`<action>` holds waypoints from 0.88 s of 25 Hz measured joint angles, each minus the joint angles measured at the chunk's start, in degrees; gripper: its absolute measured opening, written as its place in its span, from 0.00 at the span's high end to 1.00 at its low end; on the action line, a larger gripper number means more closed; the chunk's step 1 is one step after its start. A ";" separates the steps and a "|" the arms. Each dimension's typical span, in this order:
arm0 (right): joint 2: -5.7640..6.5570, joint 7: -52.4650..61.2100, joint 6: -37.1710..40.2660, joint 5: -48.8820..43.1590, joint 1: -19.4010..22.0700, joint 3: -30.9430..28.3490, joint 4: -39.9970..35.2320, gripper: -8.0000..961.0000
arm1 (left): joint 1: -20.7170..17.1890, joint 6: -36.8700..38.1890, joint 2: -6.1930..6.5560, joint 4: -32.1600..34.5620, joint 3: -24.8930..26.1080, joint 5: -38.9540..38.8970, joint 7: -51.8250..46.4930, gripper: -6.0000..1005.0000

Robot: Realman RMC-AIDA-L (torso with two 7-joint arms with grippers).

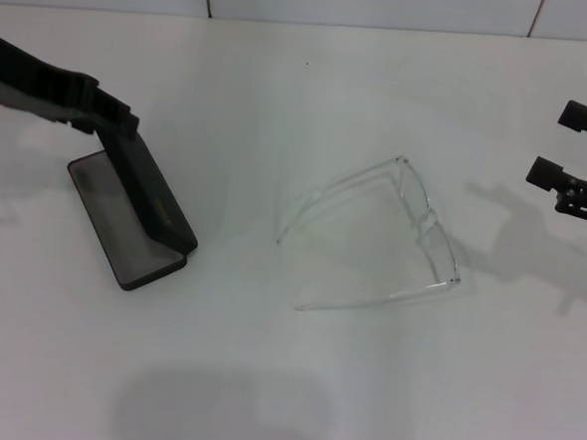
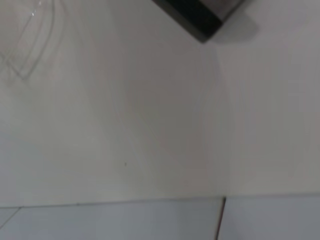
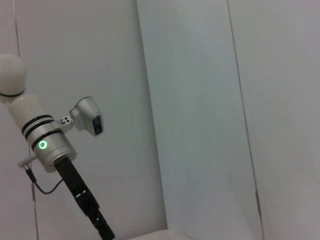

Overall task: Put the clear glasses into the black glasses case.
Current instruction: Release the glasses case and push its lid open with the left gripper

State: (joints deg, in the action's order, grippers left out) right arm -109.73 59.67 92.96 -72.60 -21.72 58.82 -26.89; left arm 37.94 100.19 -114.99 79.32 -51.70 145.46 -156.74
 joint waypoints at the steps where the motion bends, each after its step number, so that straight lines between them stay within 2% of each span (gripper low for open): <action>1: -0.06 -0.51 -0.03 0.00 0.00 0.00 0.00 0.08 | 1.28 0.23 0.30 -3.45 0.03 0.66 -1.57 0.46; 5: -0.19 -2.62 -0.03 -0.09 0.29 0.16 0.04 0.08 | 2.67 0.07 0.37 -6.95 0.19 2.48 -3.68 0.47; 9: -0.20 -4.35 0.08 -0.89 0.13 0.30 0.06 0.09 | 3.14 -0.37 0.17 -7.24 0.34 4.66 -6.80 0.48; 16: -0.22 -6.47 -0.08 -3.00 -0.10 0.38 -0.18 0.09 | 3.19 -1.35 -1.37 -8.22 0.35 6.49 -10.88 0.49; 22: -0.07 -8.06 0.19 -3.78 0.50 -0.03 0.04 0.09 | 3.23 -3.98 -1.30 -12.76 0.55 6.33 -12.36 0.51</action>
State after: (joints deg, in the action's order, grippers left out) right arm -109.81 51.62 93.15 -76.38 -21.22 58.79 -26.85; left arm 41.17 96.21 -116.29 66.56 -51.15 151.79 -169.10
